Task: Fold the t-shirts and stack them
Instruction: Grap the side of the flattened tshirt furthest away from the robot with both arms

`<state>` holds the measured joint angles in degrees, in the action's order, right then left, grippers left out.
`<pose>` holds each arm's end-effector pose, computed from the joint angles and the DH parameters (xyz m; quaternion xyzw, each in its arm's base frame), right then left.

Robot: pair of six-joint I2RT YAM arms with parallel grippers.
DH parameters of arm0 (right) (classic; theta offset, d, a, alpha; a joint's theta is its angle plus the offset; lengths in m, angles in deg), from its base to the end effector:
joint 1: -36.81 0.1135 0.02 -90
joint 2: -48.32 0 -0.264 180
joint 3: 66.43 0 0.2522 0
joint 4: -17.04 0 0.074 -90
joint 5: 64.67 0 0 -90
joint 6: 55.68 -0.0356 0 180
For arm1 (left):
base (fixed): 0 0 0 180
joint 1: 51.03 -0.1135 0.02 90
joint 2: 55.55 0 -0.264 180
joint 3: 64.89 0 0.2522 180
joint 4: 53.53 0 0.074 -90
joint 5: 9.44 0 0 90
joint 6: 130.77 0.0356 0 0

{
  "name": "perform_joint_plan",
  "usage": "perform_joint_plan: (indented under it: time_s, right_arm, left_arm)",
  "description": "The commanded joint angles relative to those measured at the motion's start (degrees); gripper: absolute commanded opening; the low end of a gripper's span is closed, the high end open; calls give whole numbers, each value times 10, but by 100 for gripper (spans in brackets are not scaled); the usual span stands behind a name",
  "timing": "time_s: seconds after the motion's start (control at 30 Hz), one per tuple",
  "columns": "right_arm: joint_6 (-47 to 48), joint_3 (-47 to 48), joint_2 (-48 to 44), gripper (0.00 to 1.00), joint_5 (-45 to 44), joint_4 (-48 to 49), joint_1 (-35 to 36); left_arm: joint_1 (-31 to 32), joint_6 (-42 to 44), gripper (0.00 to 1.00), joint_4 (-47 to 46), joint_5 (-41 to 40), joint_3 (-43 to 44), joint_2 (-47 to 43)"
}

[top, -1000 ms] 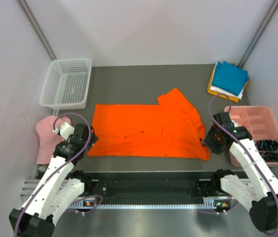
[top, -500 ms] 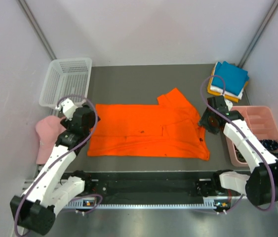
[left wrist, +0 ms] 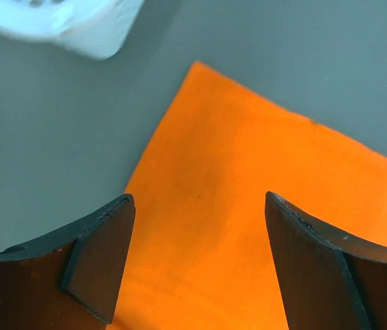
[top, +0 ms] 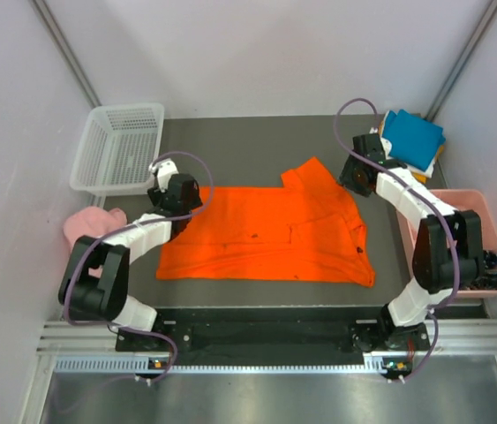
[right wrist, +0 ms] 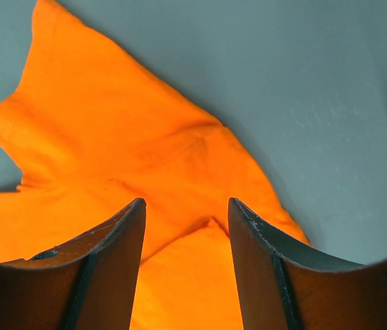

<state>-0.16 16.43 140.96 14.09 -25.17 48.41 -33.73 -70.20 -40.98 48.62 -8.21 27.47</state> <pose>0.3421 0.0631 0.2486 0.2179 0.9159 0.0416 0.3345 0.2873 -0.0698 0.1982 -0.2097 0.8500 0.0634 0.4792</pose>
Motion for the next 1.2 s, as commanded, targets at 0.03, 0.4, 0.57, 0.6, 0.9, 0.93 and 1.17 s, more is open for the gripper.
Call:
perform_joint_plan:
  time_s: [0.03, 0.4, 0.57, 0.6, 0.9, 0.93, 1.17]
  right_arm:
    - [27, 52, 52, 51, 25, 45, 1]
    - [36, 61, 84, 51, 49, 43, -10]
    - [35, 65, 93, 52, 55, 43, -11]
    - [37, 65, 94, 51, 57, 43, -11]
    - [35, 61, 100, 52, 60, 42, -13]
    - [35, 61, 100, 52, 60, 41, -12]
    - [36, 61, 101, 51, 61, 39, -13]
  left_arm:
    - [-1, 80, 79, -176, 23, 52, 60]
    - [-36, 226, 77, -144, 79, 196, 212]
    - [-108, 235, 78, -83, 165, 240, 249]
    - [-119, 234, 78, -76, 174, 253, 253]
    - [-184, 250, 78, 9, 258, 308, 295]
    - [-184, 250, 78, 9, 259, 308, 297]
    - [-184, 264, 73, 85, 249, 344, 334]
